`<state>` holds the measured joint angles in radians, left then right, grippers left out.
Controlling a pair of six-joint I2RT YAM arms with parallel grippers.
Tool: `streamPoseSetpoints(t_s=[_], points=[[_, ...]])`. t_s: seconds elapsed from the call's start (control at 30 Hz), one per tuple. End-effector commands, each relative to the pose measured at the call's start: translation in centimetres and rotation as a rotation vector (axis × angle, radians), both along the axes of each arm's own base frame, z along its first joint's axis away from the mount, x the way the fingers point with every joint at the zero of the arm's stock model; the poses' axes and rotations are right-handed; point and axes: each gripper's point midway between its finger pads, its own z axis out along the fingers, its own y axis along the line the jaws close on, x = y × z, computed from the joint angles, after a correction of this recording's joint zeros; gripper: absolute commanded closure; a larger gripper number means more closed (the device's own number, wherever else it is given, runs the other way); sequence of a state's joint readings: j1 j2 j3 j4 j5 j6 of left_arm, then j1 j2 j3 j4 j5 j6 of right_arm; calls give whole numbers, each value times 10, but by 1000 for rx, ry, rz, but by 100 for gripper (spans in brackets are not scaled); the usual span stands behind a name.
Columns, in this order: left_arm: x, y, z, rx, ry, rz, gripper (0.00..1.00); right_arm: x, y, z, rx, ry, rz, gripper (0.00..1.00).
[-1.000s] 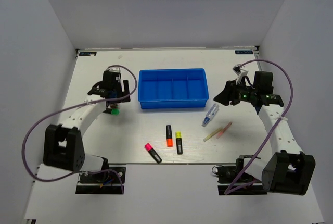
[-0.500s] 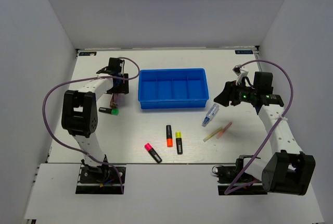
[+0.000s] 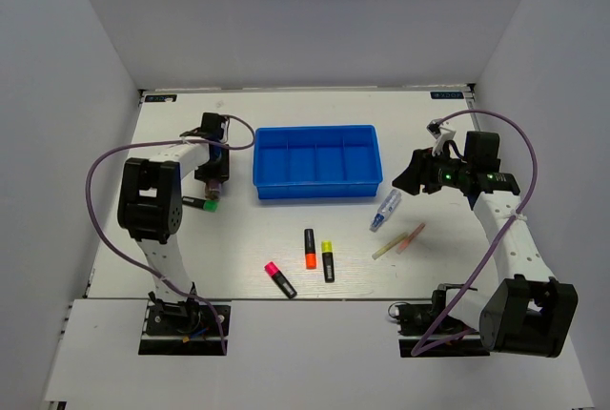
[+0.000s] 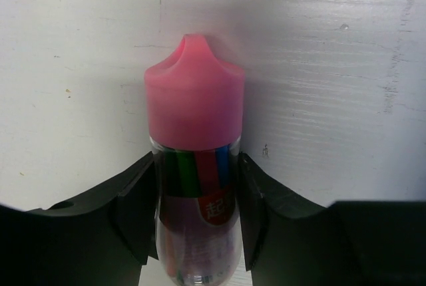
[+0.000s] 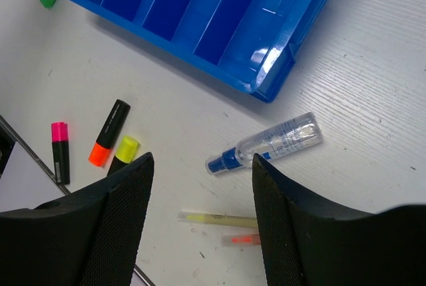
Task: Sort the stationery into containers
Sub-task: Pick up the stationery from the center of the board.
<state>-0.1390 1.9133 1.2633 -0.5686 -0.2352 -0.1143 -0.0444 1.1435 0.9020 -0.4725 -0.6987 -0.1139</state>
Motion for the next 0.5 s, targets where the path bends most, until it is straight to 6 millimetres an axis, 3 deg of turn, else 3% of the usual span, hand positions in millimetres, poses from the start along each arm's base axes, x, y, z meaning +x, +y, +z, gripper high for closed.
streamPoseSetpoints(t_s=[0.0,0.03,0.07,0.13,0.17,0.23,0.27,0.3,0.37,0.4,0.43,0.47], points=[[-2,3,-7,3,26,11,79,5,-2,9,-12,-30,2,36],[-1,2,-6,0,32,11,93,4,-2,8,-11,-23,1,36],[2,2,-1,1,23,10,100,4,-2,8,-12,-26,2,36],[8,1,8,-6,8,18,100,4,-3,9,-12,-28,-2,33],[20,-2,26,-22,-41,18,100,4,-3,8,-13,-26,-1,24],[22,-3,43,-45,-65,35,100,4,-4,8,-15,-25,-15,10],[35,-8,66,-64,-122,35,100,5,-4,8,-18,-28,-13,10],[35,-10,76,-83,-136,41,100,4,-4,10,-16,-37,-7,14],[43,-20,105,-147,-196,44,100,2,-1,11,-5,-41,14,40],[44,-24,115,-169,-219,50,100,1,0,11,-1,-41,18,84],[43,-29,122,-196,-229,49,100,2,0,12,0,-45,18,100],[44,-36,136,-227,-258,37,100,1,0,11,0,-42,14,100]])
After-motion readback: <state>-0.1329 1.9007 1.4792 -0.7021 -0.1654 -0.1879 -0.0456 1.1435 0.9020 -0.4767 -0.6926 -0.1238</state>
